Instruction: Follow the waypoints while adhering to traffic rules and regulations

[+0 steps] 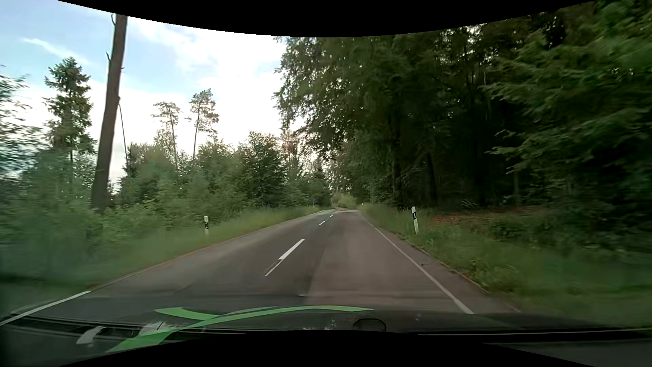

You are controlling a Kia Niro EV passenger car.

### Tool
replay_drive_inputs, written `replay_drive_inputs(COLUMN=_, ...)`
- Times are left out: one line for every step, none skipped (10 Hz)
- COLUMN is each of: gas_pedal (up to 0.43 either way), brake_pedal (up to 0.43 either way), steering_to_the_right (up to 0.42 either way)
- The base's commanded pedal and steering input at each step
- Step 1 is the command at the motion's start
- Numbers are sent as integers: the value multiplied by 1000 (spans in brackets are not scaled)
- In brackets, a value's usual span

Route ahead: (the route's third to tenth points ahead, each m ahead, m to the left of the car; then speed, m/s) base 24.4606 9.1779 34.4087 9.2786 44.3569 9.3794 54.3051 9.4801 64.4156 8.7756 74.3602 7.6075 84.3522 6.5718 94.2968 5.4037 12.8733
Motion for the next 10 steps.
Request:
replay_drive_inputs(gas_pedal=79, brake_pedal=0, steering_to_the_right=0)
replay_drive_inputs(gas_pedal=0, brake_pedal=0, steering_to_the_right=0)
replay_drive_inputs(gas_pedal=0, brake_pedal=0, steering_to_the_right=-3)
replay_drive_inputs(gas_pedal=0, brake_pedal=0, steering_to_the_right=-7)
replay_drive_inputs(gas_pedal=0, brake_pedal=0, steering_to_the_right=-8)
replay_drive_inputs(gas_pedal=0, brake_pedal=0, steering_to_the_right=-4)
replay_drive_inputs(gas_pedal=0, brake_pedal=0, steering_to_the_right=0)
replay_drive_inputs(gas_pedal=0, brake_pedal=0, steering_to_the_right=1)
replay_drive_inputs(gas_pedal=0, brake_pedal=0, steering_to_the_right=1)
replay_drive_inputs(gas_pedal=8, brake_pedal=0, steering_to_the_right=2)
